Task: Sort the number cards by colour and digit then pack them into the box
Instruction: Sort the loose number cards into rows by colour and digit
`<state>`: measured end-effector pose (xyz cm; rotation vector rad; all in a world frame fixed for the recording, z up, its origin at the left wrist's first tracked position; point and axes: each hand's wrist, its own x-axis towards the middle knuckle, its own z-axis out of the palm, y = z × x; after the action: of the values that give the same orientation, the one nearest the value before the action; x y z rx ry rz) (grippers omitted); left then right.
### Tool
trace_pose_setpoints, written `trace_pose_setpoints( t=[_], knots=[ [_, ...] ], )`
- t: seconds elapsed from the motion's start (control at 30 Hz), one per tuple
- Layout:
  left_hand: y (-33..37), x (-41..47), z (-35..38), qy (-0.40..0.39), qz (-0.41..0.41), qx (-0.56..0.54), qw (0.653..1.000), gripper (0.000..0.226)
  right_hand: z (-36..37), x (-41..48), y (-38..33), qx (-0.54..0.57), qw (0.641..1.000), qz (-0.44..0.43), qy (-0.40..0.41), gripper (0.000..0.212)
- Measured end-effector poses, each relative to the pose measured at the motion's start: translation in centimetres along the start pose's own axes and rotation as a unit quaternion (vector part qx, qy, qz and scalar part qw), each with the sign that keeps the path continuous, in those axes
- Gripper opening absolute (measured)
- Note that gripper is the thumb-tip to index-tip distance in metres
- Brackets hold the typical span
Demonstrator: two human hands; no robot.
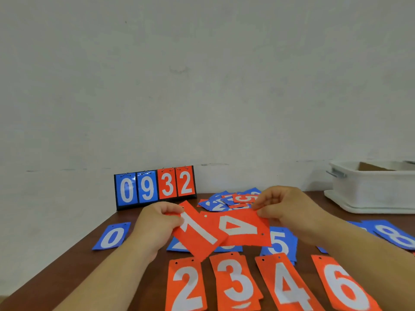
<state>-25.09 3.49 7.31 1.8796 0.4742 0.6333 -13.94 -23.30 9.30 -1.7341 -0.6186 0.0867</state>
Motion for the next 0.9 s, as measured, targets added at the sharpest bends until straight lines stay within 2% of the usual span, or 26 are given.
trace_pose_setpoints(
  t=[0.2, 0.37, 0.53, 0.6, 0.7, 0.73, 0.8, 0.9],
  knots=[
    [1.3, -2.3, 0.2, -0.095, -0.023, -0.024, 0.995, 0.017, -2.2, -1.6, -0.4, -0.006, 0.999, 0.031, -0.025, 0.03],
    [2.3, -4.1, 0.5, -0.226, -0.037, -0.078, 0.97, 0.021, -2.1, -2.3, -1.1, -0.01, 0.997, 0.022, -0.075, 0.034],
    [2.8, -5.7, 1.1, -0.325, 0.002, 0.038, 0.945, 0.031, -1.2, -2.9, -2.2, -0.048, 0.993, -0.011, -0.103, 0.032],
    [3.2, -6.2, 1.1, -0.322, 0.023, 0.088, 0.942, 0.032, -0.6, -3.1, -2.4, -0.053, 0.994, -0.02, -0.089, 0.032],
    [3.2, -6.7, 1.4, -0.272, 0.014, 0.072, 0.96, 0.033, 0.2, -3.0, -2.3, -0.133, 0.99, -0.048, -0.025, 0.028],
    [3.0, -6.7, 1.5, -0.251, 0.006, 0.053, 0.967, 0.034, 0.4, -3.2, -2.3, -0.162, 0.985, -0.058, 0.01, 0.027],
    [2.4, -6.5, 1.6, -0.209, -0.018, -0.004, 0.978, 0.034, 0.9, -4.0, -2.3, -0.151, 0.984, -0.072, 0.066, 0.03],
    [1.4, -6.3, 1.9, -0.142, -0.059, -0.103, 0.983, 0.033, 1.9, -5.7, -1.7, -0.119, 0.988, -0.07, 0.067, 0.034]
  ],
)
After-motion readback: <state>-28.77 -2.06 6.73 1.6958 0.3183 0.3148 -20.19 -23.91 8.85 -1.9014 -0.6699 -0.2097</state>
